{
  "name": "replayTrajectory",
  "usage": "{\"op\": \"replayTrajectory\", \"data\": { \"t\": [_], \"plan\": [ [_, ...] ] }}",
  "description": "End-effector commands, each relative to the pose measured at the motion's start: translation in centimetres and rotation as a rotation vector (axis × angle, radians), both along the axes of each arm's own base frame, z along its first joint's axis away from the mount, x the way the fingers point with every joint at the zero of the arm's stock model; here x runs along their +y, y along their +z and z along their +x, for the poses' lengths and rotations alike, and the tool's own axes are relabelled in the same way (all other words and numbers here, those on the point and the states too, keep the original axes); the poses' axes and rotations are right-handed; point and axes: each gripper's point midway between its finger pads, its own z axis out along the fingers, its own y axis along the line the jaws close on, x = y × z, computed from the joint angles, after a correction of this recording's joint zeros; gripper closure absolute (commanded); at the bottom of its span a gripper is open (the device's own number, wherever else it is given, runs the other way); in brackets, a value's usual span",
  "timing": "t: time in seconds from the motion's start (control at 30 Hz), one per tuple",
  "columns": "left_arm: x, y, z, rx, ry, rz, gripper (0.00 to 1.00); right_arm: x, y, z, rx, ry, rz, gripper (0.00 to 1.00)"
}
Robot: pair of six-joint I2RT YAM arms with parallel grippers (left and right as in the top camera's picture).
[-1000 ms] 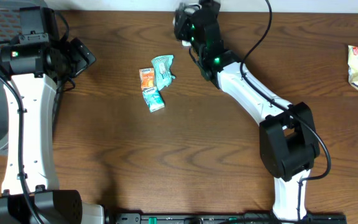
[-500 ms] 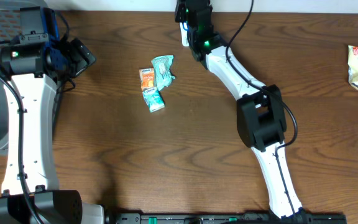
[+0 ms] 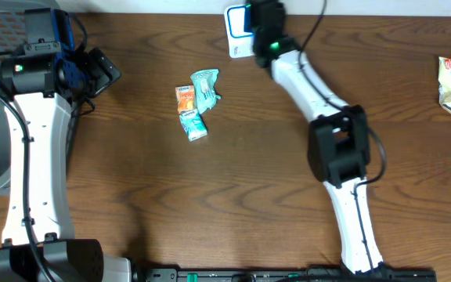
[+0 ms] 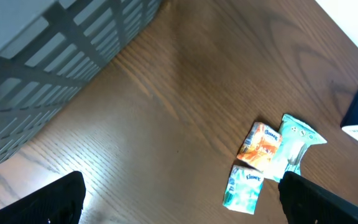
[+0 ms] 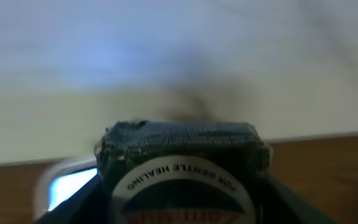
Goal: Scan the item barcode
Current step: 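Carry the Zam-Buk tin right and set it beside the snack bag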
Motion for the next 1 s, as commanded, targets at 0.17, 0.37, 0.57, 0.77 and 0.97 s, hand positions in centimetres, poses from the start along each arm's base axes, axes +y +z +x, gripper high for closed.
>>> {"op": "replayTrajectory", "data": {
  "t": [0.17,0.37,0.57,0.77,0.97],
  "plan": [
    [0.2,0.3,-0.2,-0.005,0.011,0.004,0.02,-20.3,5.3,-4.1,0.177,-0.308,-0.074,0.48],
    [0.2,0.3,-0.2,-0.005,0.011,0.004,0.02,-31.5,-0.5,-9.1,0.439,-0.480,-0.091,0.38],
    [0.2,0.3,-0.2,-0.005,0.011,0.004,0.02,-38.3,-4.5,-13.2,0.597,-0.591,-0.063,0.22],
    [0.2,0.3,-0.2,-0.005,0.011,0.004,0.02,-39.9,-6.7,-15.0,0.669,-0.583,0.018,0.01],
    [0.2,0.3,-0.2,-0.005,0.011,0.004,0.02,-34.8,-7.3,-12.6,0.649,-0.387,0.186,0.13]
  ]
}}
